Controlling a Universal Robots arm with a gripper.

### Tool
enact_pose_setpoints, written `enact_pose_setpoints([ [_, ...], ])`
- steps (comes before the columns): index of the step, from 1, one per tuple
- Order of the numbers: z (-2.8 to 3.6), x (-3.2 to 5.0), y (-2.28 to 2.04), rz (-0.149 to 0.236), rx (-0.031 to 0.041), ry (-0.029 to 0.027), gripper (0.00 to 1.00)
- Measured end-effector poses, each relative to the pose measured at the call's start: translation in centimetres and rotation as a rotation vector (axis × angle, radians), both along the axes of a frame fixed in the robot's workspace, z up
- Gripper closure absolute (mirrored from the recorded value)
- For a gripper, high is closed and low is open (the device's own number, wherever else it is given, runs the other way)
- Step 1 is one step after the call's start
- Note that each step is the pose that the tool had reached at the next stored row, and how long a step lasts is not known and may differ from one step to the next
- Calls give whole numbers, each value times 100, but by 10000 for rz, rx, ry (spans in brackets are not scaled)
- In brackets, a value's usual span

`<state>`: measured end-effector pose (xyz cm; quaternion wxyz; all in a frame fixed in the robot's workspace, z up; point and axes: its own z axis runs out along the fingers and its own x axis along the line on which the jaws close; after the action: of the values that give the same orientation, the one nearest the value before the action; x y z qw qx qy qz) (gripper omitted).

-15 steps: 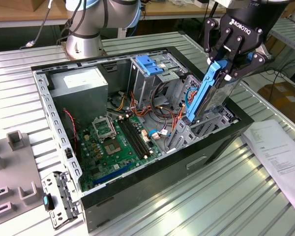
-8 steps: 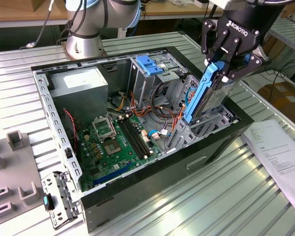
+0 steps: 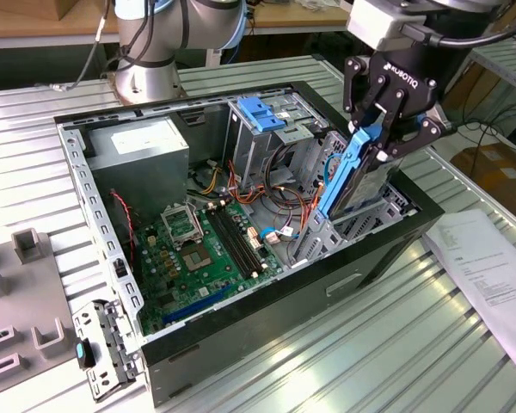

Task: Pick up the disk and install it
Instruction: 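Insert the disk into the insertion slot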

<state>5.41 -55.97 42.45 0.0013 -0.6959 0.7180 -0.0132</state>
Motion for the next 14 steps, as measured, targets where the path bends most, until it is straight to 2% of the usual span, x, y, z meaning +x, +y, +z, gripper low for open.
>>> enact_pose_setpoints([
  [5, -102, 0, 0, 1, -1, 1, 63],
  [11, -363, 0, -1, 0, 1, 1, 63],
  [14, -445, 0, -1, 0, 0, 1, 63],
])
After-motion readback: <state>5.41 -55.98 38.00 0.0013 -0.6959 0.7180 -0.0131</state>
